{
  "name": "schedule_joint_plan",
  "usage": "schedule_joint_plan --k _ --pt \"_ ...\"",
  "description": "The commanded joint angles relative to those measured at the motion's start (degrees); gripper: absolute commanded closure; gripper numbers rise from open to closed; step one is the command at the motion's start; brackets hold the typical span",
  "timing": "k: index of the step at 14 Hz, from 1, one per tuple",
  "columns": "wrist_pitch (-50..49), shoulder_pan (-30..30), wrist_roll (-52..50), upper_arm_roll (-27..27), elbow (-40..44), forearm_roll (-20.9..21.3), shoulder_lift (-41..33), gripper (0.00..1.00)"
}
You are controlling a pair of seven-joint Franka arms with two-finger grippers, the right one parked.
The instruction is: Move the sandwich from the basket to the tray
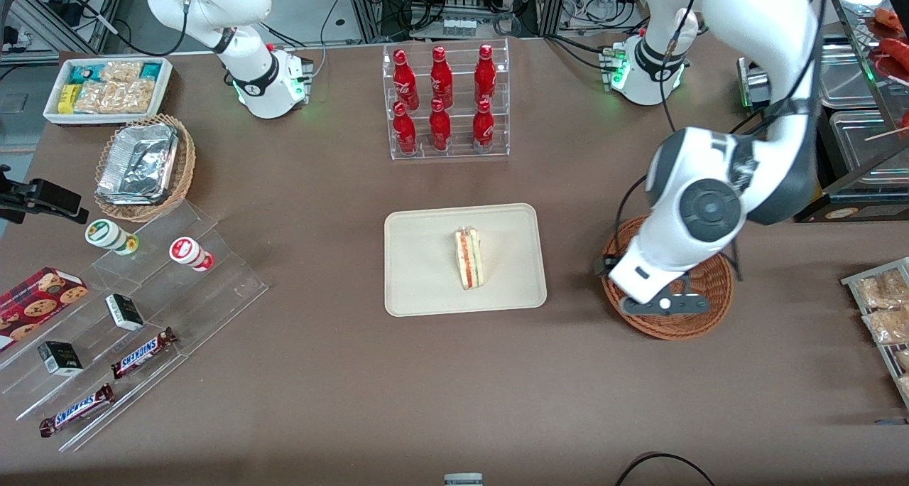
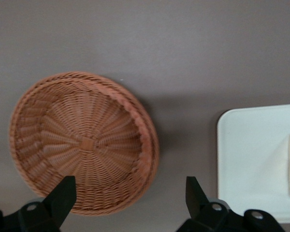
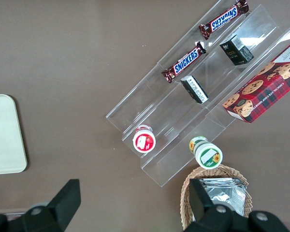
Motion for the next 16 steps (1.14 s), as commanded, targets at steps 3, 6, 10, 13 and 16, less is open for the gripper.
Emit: schedule_joint_plan --k 3,6,10,13,16 --pt "-3.34 4.87 10.56 -0.5 -7.52 0.28 -11.16 0.0" --pt "-9.41 10.92 15.84 -4.25 -7.34 0.19 -15.9 0.0" --pt "-17.75 19.82 20.58 -10.26 -4.19 0.37 -20.39 0.0" --pt "-21.03 21.75 21.56 -10.78 -3.12 0.98 -22.33 0.0" --pt "-21.47 24.3 21.56 -10.96 -3.03 0.9 -23.38 0.0"
